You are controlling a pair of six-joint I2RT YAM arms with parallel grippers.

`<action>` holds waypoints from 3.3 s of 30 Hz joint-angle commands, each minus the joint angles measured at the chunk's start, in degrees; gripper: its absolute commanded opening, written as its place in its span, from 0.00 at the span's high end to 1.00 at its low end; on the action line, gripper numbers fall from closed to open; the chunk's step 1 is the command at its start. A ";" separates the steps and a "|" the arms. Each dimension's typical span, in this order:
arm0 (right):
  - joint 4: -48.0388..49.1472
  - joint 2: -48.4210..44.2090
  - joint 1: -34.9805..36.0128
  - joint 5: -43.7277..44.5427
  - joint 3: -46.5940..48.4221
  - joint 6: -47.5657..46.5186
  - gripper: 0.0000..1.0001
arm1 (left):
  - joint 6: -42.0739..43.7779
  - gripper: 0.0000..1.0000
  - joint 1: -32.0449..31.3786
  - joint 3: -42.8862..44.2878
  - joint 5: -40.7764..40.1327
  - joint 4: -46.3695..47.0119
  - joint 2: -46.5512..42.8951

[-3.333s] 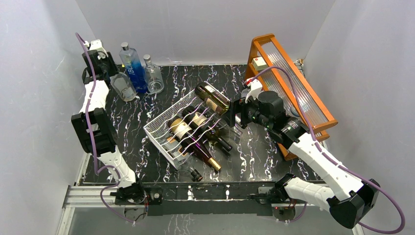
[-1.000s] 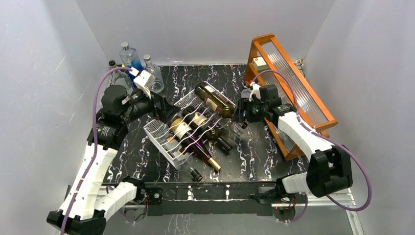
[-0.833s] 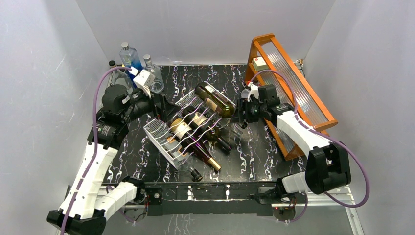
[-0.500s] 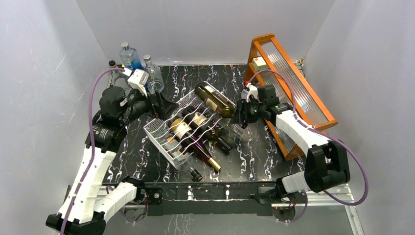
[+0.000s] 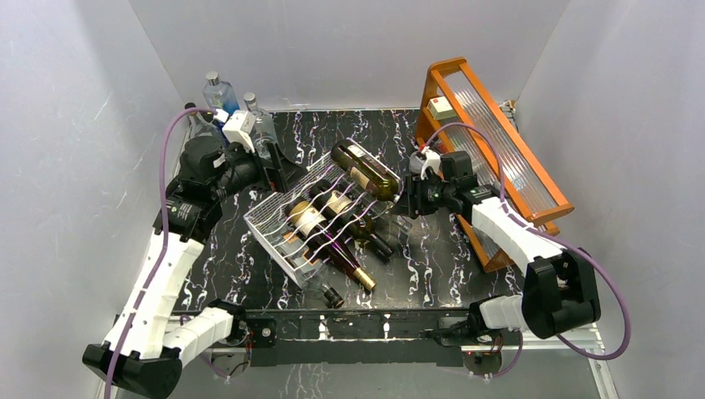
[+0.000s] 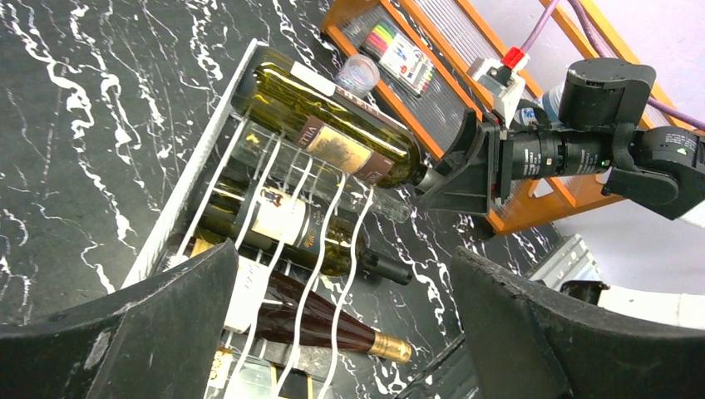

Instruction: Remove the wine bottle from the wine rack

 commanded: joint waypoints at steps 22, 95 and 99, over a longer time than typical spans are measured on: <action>2.77 -9.33 -0.19 -0.71 -2.83 0.60 0.63 | -1.03 0.02 -5.10 1.46 20.34 11.01 11.52; -26.30 -20.19 -0.15 22.94 24.00 7.25 0.02 | 77.46 0.79 -39.68 -10.19 -19.68 43.45 26.04; -26.43 -20.80 -0.15 24.79 26.47 7.37 0.02 | 68.62 0.78 -39.70 -2.28 -23.09 34.70 25.42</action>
